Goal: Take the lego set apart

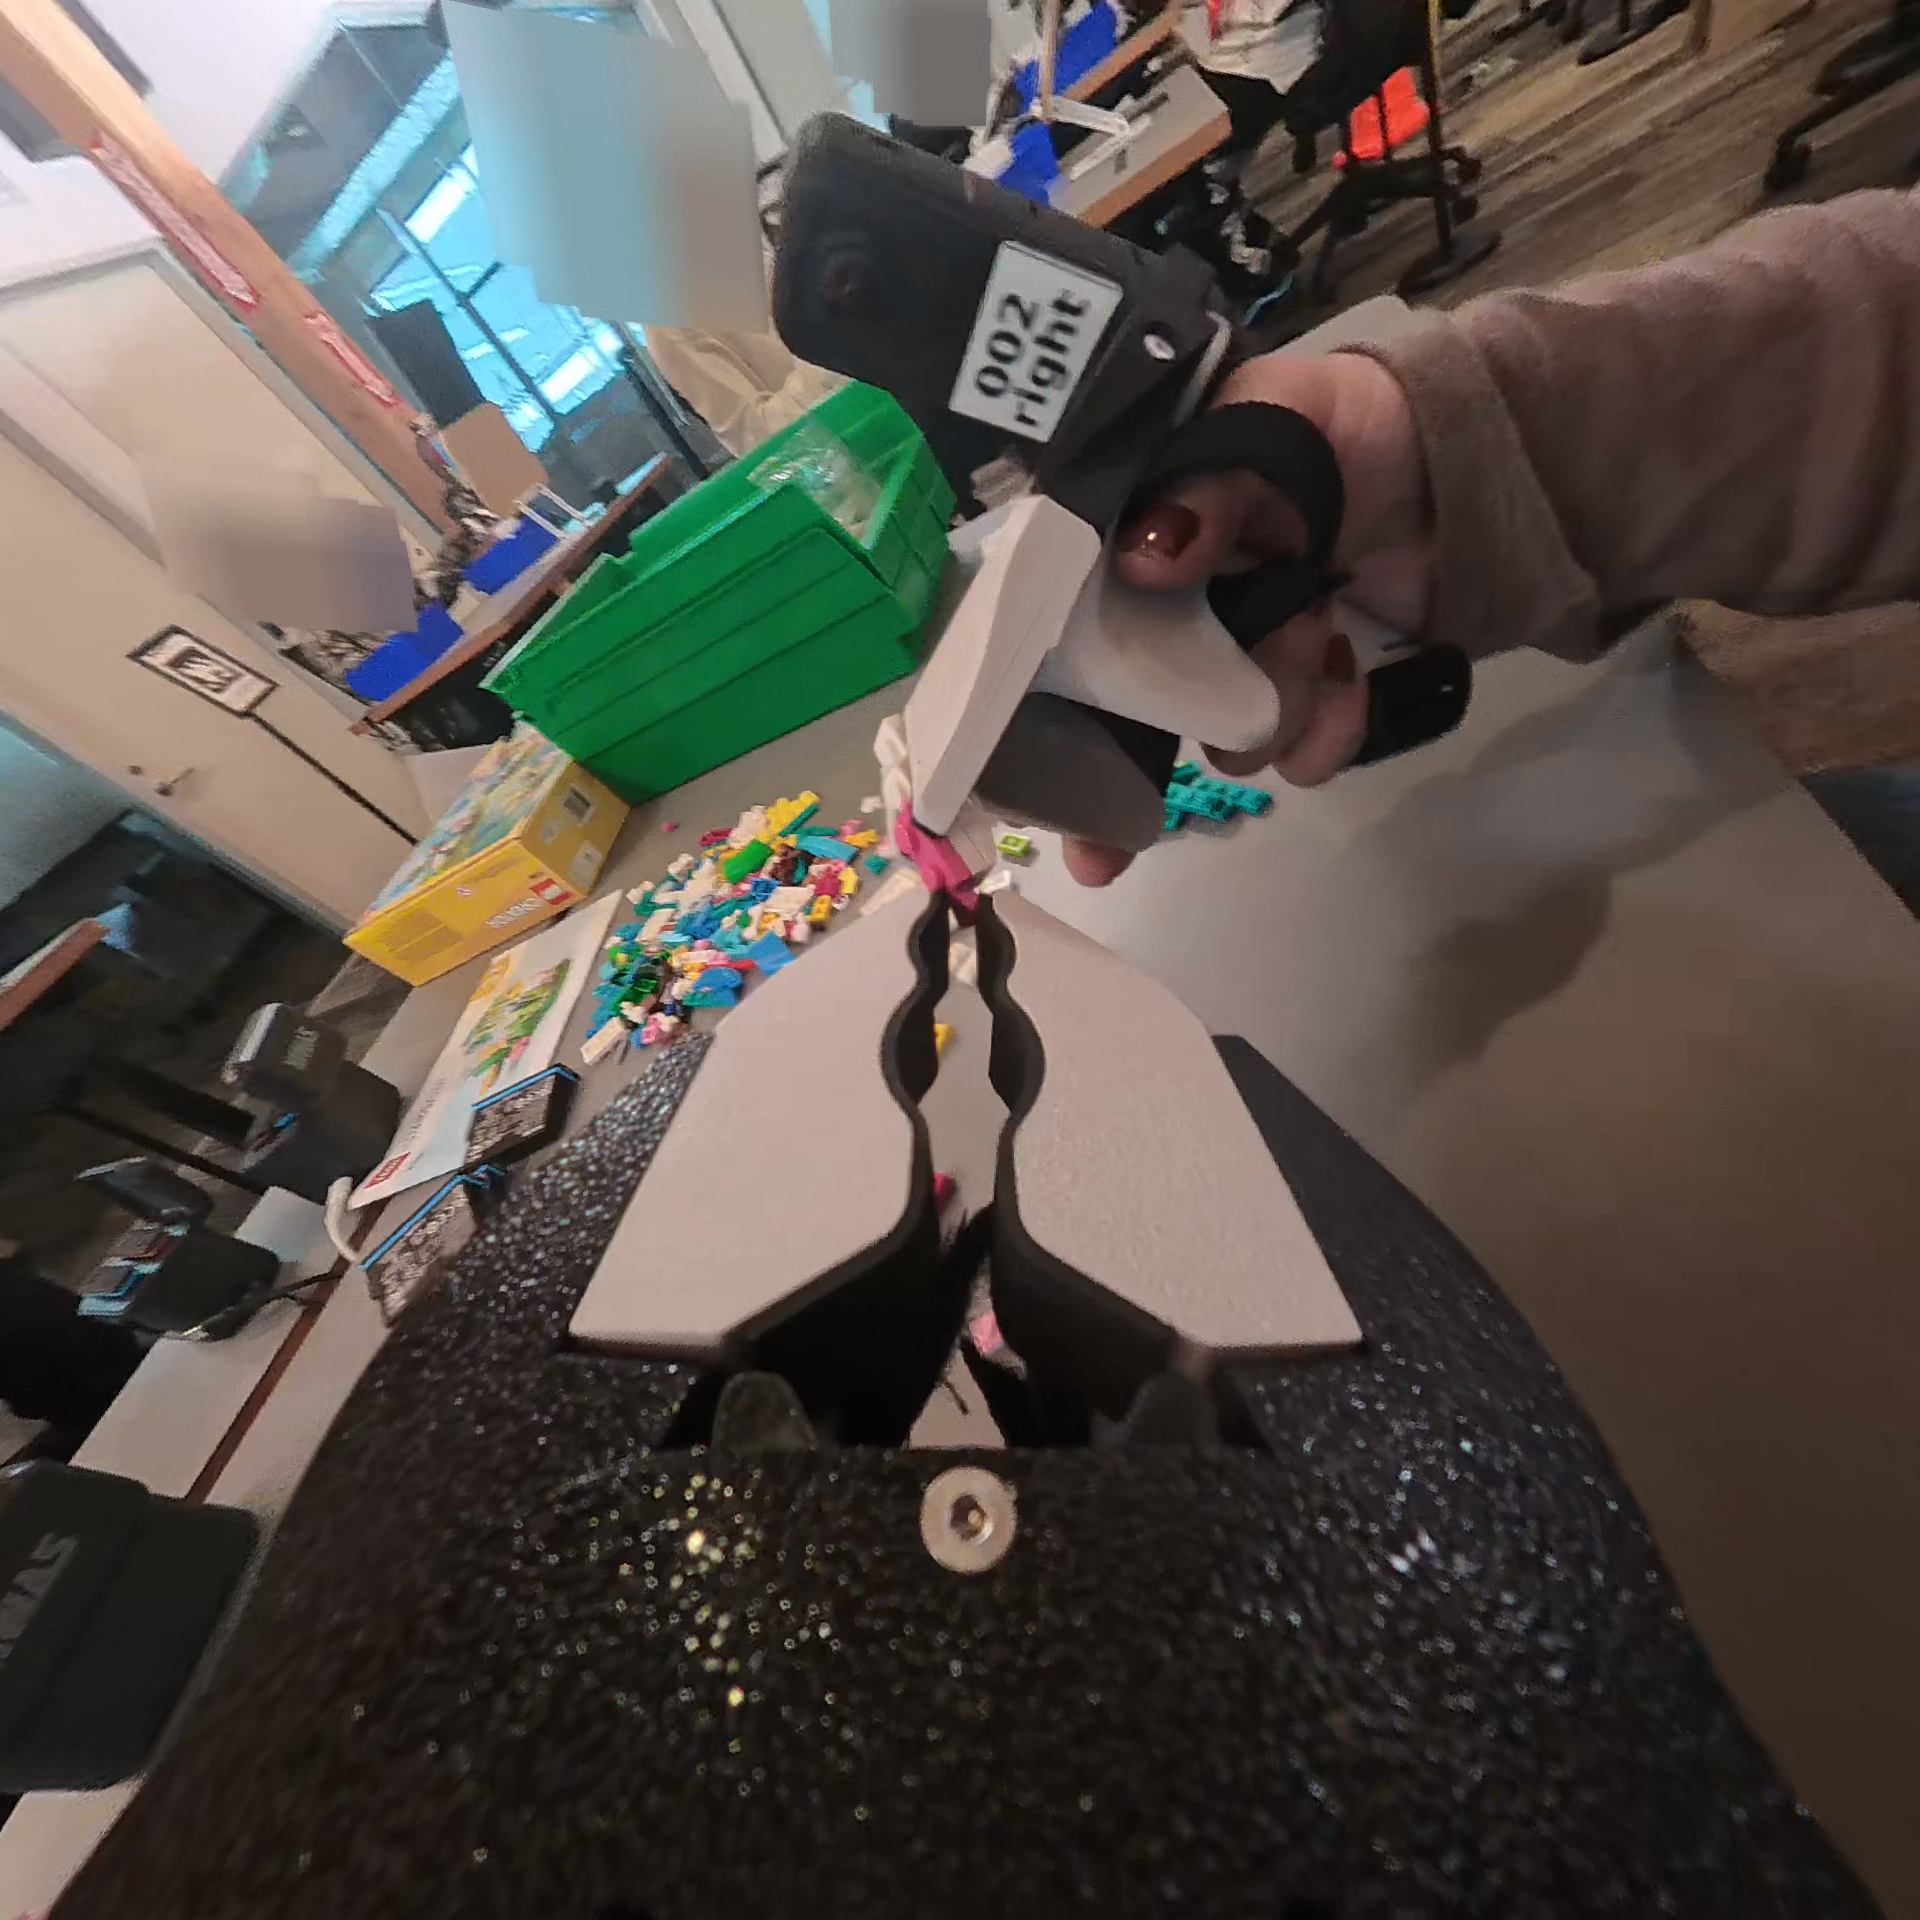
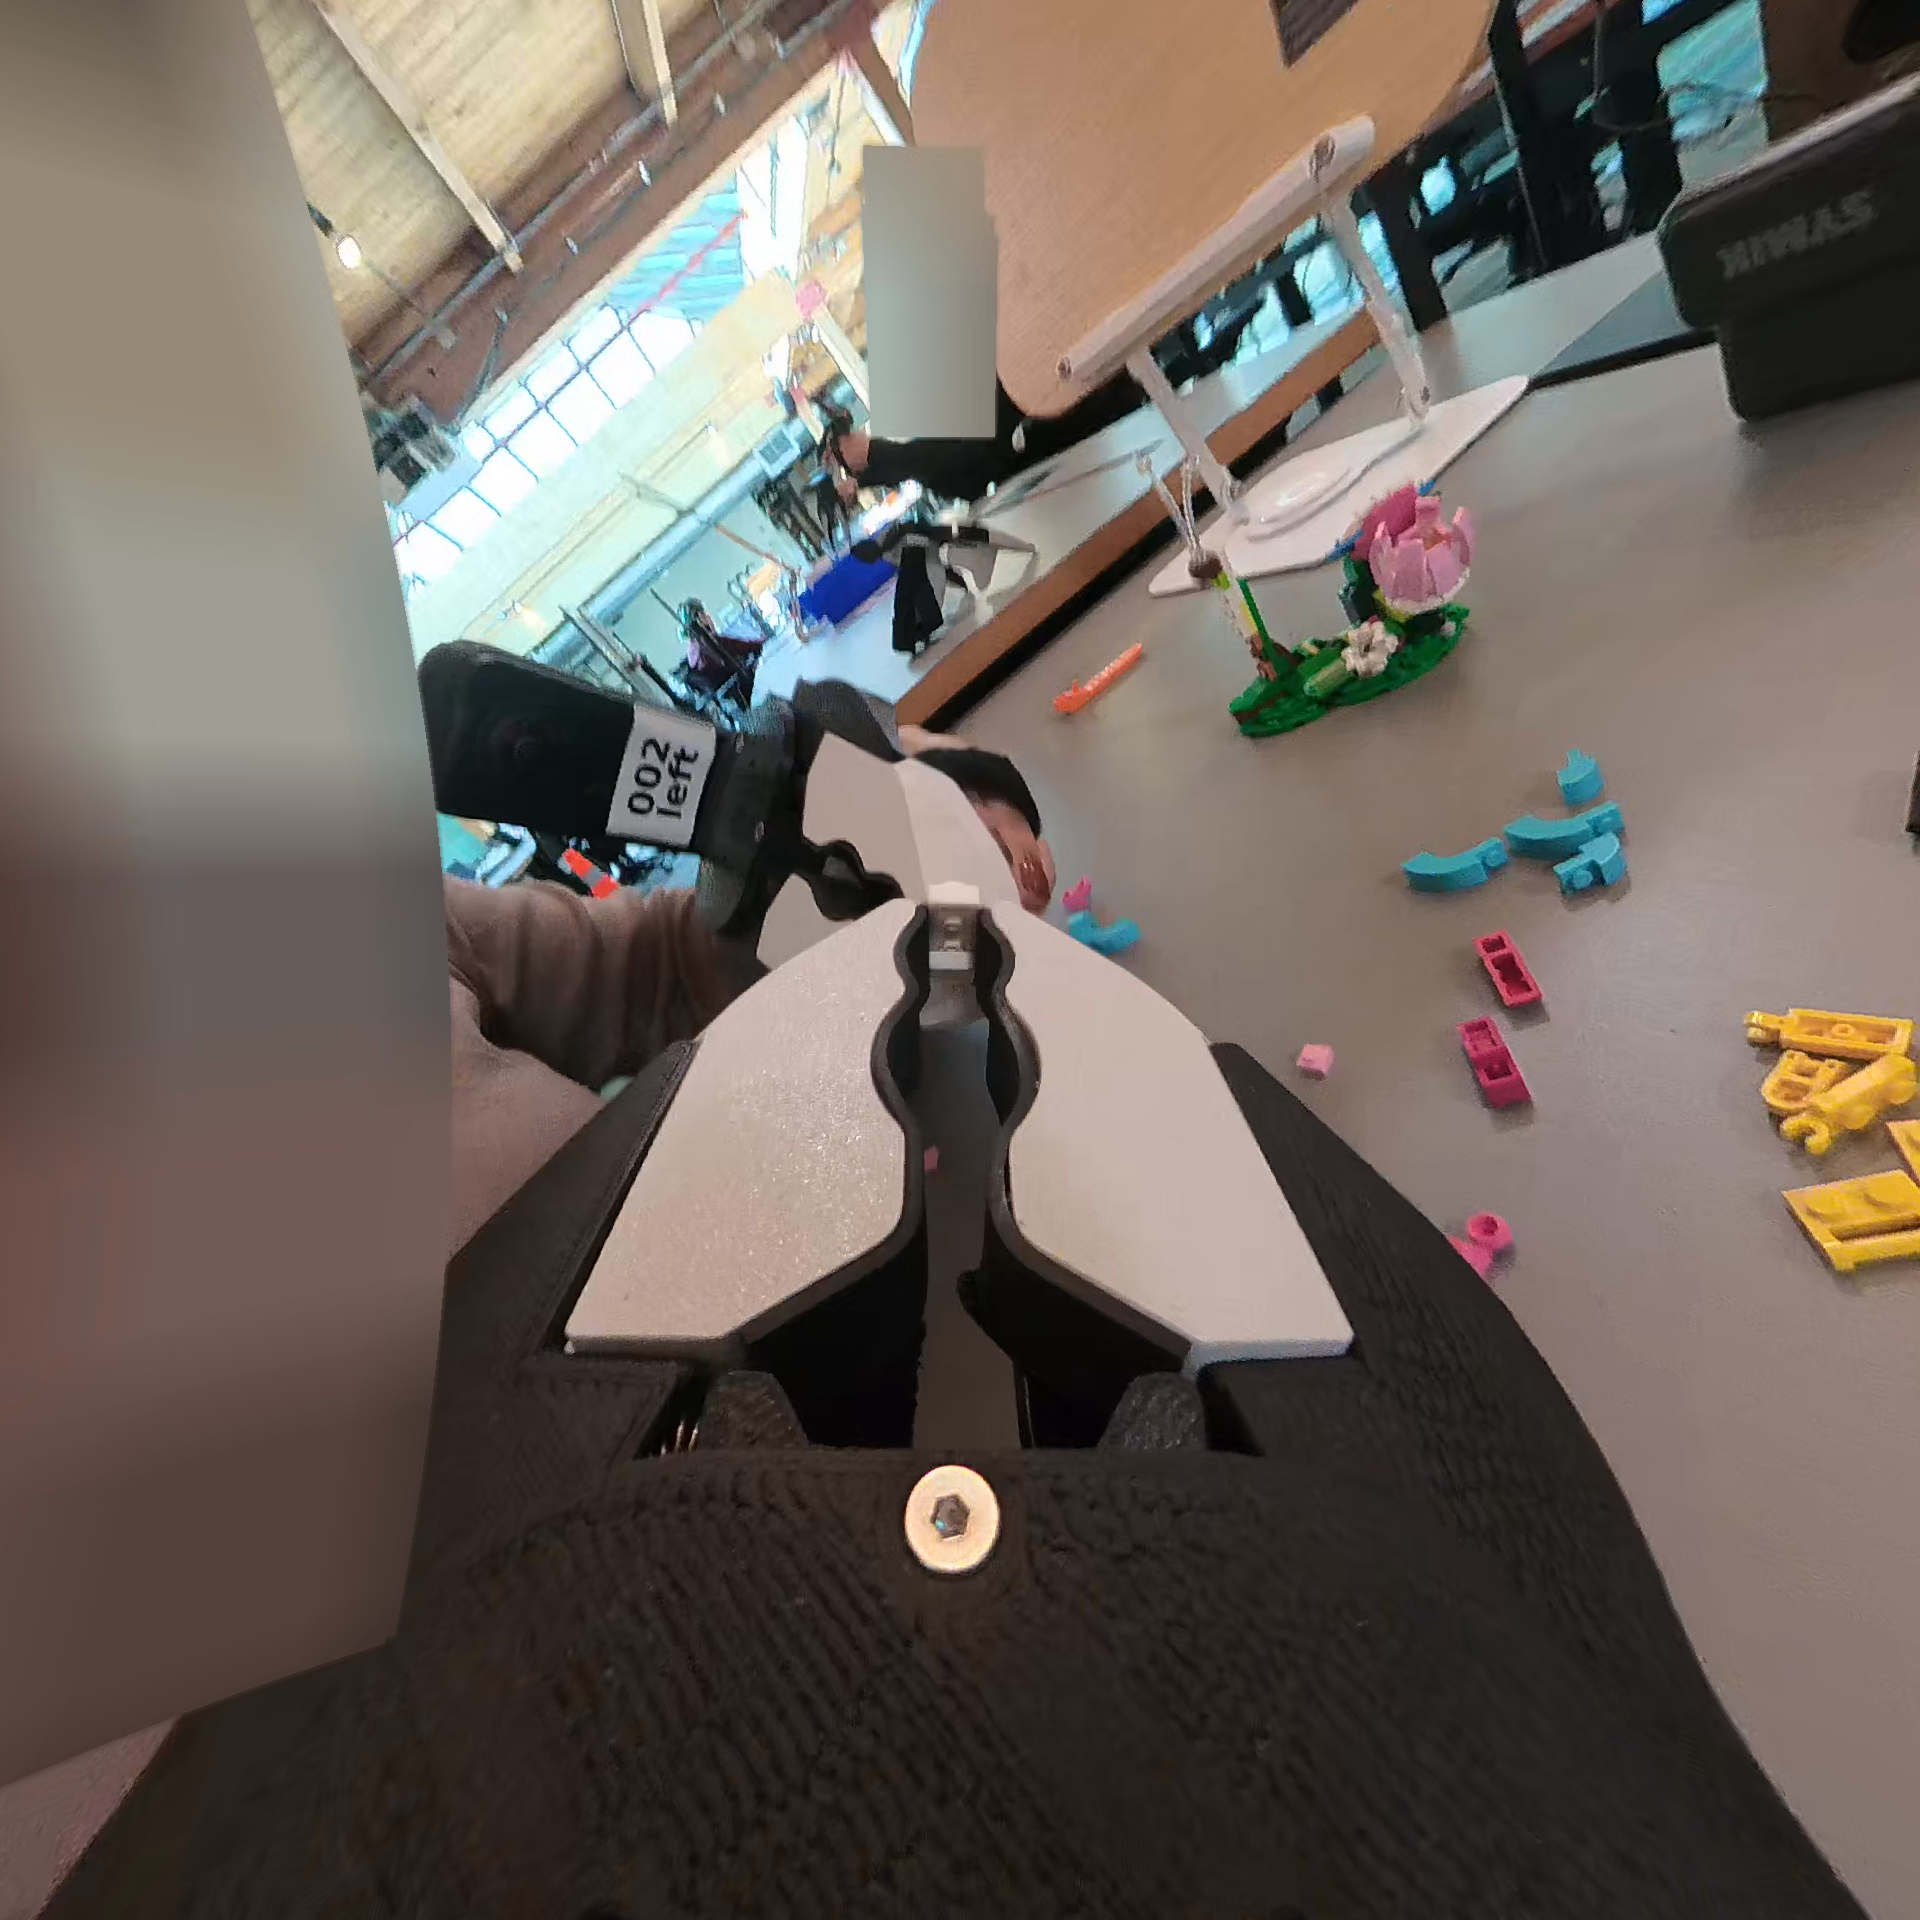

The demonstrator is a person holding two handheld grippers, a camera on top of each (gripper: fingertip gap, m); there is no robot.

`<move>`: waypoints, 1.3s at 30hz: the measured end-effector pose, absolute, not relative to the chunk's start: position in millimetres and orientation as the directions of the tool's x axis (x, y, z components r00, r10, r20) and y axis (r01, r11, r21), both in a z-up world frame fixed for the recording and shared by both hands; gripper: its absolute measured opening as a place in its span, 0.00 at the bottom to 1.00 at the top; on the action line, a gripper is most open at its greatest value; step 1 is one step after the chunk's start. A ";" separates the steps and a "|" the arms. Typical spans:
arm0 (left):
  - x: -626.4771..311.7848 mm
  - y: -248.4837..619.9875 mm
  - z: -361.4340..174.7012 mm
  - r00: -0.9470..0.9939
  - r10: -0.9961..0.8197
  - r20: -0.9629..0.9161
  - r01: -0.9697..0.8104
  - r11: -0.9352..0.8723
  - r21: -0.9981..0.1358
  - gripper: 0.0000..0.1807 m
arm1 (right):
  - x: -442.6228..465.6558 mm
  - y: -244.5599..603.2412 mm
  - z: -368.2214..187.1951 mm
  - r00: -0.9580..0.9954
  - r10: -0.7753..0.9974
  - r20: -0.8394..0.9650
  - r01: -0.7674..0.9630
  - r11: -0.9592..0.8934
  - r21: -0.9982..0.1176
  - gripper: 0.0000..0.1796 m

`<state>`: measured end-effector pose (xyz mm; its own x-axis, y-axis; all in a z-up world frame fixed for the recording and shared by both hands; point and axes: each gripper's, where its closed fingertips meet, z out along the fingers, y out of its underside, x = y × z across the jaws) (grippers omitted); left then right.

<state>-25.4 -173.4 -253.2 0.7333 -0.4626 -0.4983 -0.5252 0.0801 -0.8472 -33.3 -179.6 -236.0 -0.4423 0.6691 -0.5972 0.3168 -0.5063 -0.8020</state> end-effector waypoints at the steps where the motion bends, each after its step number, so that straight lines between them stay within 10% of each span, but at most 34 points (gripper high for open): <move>1: -24.5 -174.0 -256.4 0.720 -0.486 -0.495 -0.535 0.066 -0.842 0.03 | -32.5 -180.1 -238.7 -0.441 0.672 -0.595 0.341 -0.488 -0.803 0.04; 11: -20.5 -180.2 -272.4 0.656 -0.638 -0.404 -0.535 -0.015 -0.845 0.01 | -19.1 -188.0 -266.4 -0.465 0.691 -0.553 0.527 -0.286 -0.800 0.04; 22: -39.9 -149.6 -339.4 0.799 -0.583 -0.148 -0.507 -0.520 -0.688 0.01 | -8.9 -140.0 -287.6 -0.257 0.891 -0.374 0.502 -0.207 -0.840 0.04; 39: -53.3 -159.3 -342.3 0.794 -0.607 -0.026 -0.446 -0.552 -0.704 0.00 | -0.5 -146.3 -287.3 -0.276 0.876 -0.396 0.425 -0.259 -0.868 0.04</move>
